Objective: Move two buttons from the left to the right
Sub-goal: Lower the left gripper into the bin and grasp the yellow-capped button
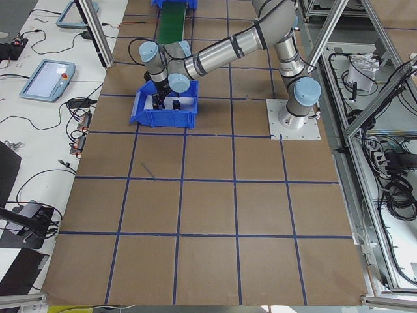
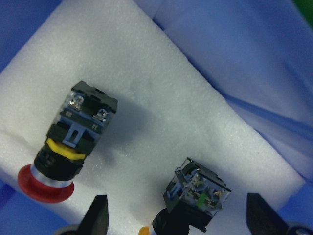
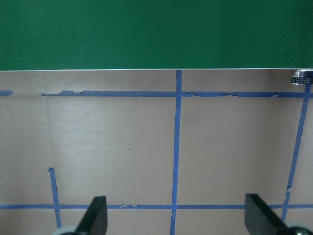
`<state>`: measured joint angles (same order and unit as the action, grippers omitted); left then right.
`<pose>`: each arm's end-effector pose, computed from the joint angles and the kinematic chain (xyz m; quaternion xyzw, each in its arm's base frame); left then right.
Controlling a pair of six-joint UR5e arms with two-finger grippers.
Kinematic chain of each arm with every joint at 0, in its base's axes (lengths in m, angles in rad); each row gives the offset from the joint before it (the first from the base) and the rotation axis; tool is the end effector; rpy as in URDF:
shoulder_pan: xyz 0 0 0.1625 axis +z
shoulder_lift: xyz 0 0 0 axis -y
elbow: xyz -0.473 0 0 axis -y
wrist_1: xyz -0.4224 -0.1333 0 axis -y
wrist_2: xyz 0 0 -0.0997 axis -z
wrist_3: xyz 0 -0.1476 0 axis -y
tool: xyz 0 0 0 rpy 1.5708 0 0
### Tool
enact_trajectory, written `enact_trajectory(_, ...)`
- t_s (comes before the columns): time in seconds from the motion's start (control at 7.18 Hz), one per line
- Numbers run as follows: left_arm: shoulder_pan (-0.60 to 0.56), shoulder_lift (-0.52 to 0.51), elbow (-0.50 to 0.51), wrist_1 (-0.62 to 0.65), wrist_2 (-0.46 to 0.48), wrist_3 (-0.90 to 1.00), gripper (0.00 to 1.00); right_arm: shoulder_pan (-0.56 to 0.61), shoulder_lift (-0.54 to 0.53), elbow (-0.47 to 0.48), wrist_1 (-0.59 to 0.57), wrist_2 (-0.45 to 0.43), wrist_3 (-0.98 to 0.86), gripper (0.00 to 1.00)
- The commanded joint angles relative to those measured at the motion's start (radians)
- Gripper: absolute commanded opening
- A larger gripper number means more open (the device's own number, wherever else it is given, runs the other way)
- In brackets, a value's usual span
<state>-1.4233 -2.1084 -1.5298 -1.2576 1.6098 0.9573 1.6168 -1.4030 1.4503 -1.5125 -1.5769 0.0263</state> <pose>-0.0255 -0.6960 0.2043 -0.3938 -0.9144 -0.0881 0.0315 0.1591 -0.5778 0.4516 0.0100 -0.9986 -0.0526 0.0050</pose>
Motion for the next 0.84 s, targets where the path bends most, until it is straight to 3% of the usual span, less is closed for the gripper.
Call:
enact_trajectory(0.0,-0.002,-0.01,-0.021,0.003,0.002,0.001,0.98,0.0,0.001,0.001,0.0,-0.003,-0.002,1.0)
enact_trajectory(0.42,-0.005,-0.012,-0.018,0.003,0.002,0.001,0.38,0.0,-0.001,0.001,0.0,-0.003,-0.002,1.0)
enact_trajectory(0.7,-0.002,0.005,0.011,-0.005,0.007,-0.006,0.15,0.0,-0.001,0.001,0.0,-0.005,-0.002,1.0)
